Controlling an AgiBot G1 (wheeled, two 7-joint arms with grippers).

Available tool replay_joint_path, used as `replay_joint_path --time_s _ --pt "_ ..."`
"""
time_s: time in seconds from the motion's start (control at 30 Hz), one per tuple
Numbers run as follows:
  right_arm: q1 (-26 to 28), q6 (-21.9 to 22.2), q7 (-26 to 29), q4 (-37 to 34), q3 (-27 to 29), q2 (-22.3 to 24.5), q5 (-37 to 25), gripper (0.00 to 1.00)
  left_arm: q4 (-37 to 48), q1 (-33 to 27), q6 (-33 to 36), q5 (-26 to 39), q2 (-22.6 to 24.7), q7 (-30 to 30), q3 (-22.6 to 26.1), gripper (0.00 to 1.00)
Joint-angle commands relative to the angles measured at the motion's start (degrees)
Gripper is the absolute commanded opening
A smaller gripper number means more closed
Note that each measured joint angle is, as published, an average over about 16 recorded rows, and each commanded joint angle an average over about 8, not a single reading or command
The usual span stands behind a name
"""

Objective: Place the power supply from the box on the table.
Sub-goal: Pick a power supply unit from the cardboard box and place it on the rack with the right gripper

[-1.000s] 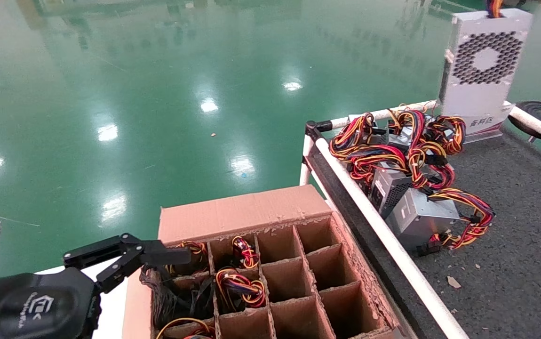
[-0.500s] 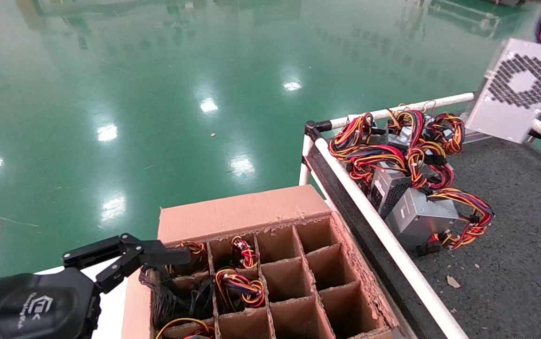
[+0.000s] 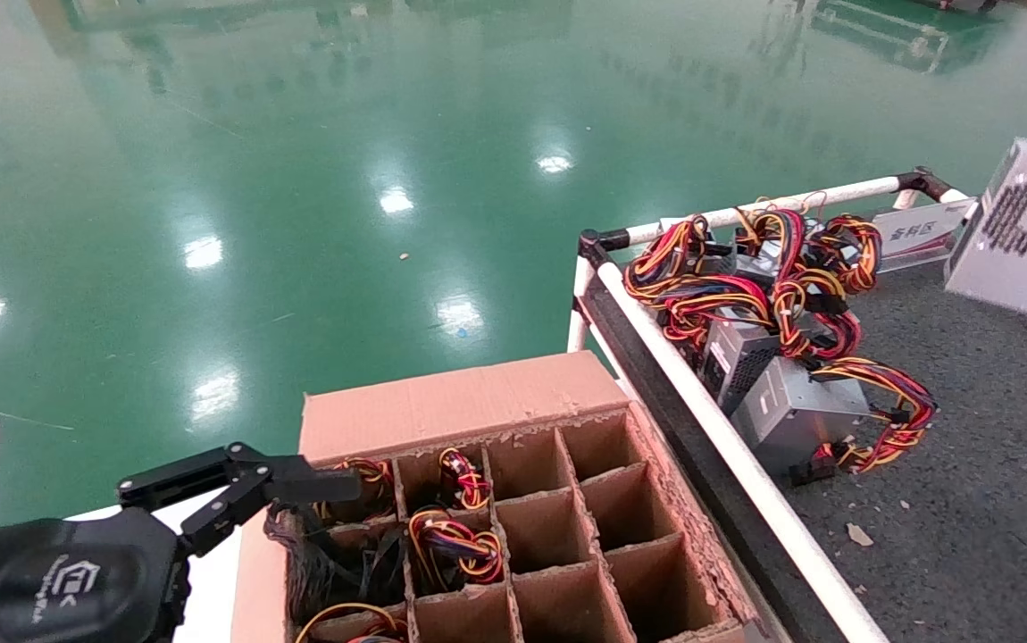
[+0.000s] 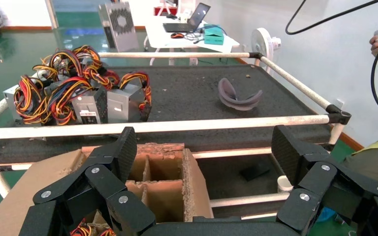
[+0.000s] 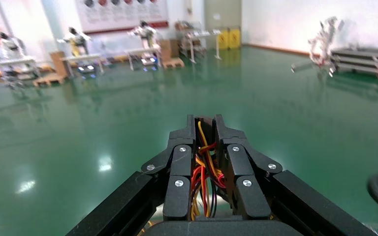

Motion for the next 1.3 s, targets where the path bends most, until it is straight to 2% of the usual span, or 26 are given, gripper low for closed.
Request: replay_joint_path --time_s 0.03,0.5,0.73,0.97,1.3 --pt "-0.2 0.7 -0.8 -1.2 -0.2 0.2 -0.4 0.00 0.0 0.0 0.0 0.0 0.0 0.0 0.0 1.00" --pt "-4.1 -0.4 -3.7 -4.2 -0.2 -1.4 -0.3 0.00 0.0 0.0 0.0 0.0 0.0 0.0 0.0 1.00" --pt "-6.2 0.7 -5.6 -4.4 0.1 -3.2 0.1 0.00 0.0 0.0 0.0 0.0 0.0 0.0 0.0 1.00" --pt "-7.9 5.0 -8.1 -4.3 0.1 -6.1 0.1 0.00 0.0 0.0 0.0 0.0 0.0 0.0 0.0 1.00" --pt "-9.5 15.0 -11.5 -4.2 0.2 -10.9 0.2 0.00 0.0 0.0 0.0 0.0 0.0 0.0 0.0 1.00"
